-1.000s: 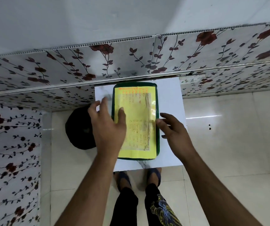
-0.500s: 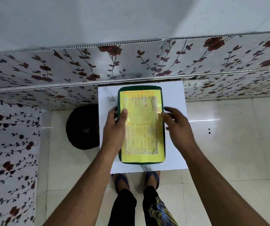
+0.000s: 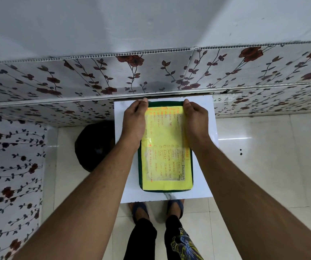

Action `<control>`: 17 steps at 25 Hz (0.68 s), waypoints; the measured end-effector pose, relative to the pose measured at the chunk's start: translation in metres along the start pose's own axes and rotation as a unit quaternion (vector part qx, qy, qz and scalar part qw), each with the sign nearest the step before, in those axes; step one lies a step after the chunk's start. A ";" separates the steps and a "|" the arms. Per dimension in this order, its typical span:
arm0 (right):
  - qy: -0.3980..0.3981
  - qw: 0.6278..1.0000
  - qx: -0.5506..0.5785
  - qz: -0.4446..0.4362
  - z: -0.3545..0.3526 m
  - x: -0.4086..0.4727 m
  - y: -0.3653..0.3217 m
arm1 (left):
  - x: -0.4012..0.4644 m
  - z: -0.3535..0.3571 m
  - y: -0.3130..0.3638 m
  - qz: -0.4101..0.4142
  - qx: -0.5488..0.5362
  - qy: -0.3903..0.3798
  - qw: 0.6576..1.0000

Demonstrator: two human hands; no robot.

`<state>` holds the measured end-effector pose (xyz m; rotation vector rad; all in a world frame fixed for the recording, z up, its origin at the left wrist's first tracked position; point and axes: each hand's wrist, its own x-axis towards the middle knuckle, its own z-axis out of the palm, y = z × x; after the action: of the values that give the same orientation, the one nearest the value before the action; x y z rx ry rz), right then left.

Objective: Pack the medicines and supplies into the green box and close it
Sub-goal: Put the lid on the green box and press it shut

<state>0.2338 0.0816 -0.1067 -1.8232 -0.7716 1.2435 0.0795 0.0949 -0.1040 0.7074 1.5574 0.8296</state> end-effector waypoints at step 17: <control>-0.032 0.998 -0.053 0.008 -0.007 0.004 -0.001 | -0.014 0.004 0.011 0.002 0.043 0.018 0.999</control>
<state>0.2413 0.0838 -0.1060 -1.8840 -0.8757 1.2985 0.0858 0.0899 -0.0871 0.7627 1.6322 0.7853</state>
